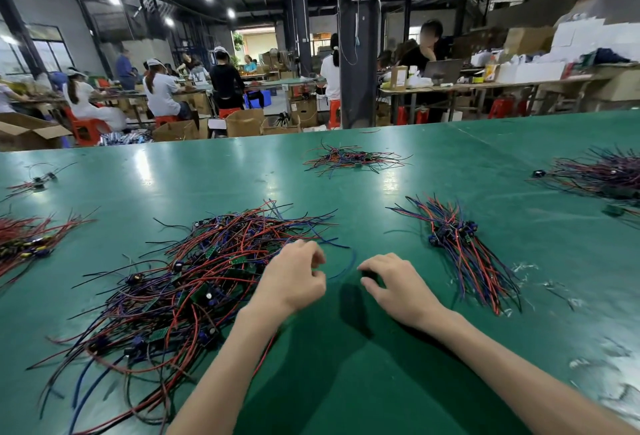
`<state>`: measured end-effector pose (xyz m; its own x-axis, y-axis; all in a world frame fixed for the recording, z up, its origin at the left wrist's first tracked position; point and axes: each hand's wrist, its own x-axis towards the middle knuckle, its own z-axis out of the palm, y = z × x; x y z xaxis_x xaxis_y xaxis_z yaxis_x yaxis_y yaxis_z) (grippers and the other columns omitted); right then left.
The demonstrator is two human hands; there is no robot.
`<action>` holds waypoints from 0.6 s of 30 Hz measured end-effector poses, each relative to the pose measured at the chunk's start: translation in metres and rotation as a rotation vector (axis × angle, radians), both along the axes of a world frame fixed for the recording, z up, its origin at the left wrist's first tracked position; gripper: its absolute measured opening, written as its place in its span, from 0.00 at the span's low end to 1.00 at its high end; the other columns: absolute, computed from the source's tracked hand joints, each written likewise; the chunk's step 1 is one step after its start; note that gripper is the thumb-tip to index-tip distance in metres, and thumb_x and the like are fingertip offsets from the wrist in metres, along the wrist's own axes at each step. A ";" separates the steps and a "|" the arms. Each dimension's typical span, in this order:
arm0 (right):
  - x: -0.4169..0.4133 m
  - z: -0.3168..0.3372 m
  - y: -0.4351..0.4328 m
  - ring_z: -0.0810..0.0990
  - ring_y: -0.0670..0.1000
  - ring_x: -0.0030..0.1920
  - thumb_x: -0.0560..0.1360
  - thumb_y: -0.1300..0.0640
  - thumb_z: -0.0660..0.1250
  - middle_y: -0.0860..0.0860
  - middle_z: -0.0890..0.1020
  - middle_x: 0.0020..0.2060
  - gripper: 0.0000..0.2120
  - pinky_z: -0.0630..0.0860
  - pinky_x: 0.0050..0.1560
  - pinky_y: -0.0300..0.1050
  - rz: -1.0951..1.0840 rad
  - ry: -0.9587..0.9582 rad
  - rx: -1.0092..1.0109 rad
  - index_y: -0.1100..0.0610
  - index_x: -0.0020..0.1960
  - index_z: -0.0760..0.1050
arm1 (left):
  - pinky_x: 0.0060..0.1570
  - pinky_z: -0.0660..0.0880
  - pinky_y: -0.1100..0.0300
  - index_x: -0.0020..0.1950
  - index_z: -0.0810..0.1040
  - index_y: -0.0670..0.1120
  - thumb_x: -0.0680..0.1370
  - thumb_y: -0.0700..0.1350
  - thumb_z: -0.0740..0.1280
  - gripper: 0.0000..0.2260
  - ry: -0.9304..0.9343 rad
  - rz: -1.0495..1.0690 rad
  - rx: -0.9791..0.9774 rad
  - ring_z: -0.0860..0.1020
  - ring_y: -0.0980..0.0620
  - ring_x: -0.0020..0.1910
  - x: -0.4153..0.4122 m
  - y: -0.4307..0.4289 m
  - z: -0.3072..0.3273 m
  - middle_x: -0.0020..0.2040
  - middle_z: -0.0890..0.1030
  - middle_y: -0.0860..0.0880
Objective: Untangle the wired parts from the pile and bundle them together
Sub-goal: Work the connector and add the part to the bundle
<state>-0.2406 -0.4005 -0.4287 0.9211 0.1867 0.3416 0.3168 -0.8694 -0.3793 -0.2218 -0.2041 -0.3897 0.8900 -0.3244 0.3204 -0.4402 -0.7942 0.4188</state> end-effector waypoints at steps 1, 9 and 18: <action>0.000 0.000 0.000 0.72 0.50 0.58 0.78 0.55 0.62 0.47 0.80 0.56 0.11 0.66 0.63 0.46 -0.005 0.003 0.001 0.55 0.58 0.78 | 0.53 0.72 0.58 0.47 0.76 0.50 0.72 0.44 0.63 0.06 0.070 0.063 0.081 0.75 0.50 0.51 0.001 0.005 0.001 0.48 0.78 0.52; -0.005 0.005 0.001 0.76 0.51 0.52 0.77 0.59 0.63 0.50 0.83 0.49 0.09 0.69 0.58 0.45 -0.060 -0.022 0.109 0.57 0.51 0.81 | 0.51 0.72 0.61 0.49 0.75 0.47 0.71 0.39 0.66 0.08 0.183 0.032 0.097 0.75 0.50 0.50 0.006 0.008 -0.005 0.49 0.76 0.50; -0.015 0.022 0.020 0.74 0.43 0.31 0.73 0.60 0.68 0.49 0.83 0.33 0.08 0.69 0.33 0.35 0.021 0.249 0.695 0.56 0.36 0.81 | 0.43 0.78 0.59 0.53 0.74 0.44 0.71 0.31 0.72 0.15 0.361 -0.074 -0.752 0.78 0.51 0.38 -0.006 -0.019 -0.004 0.47 0.76 0.49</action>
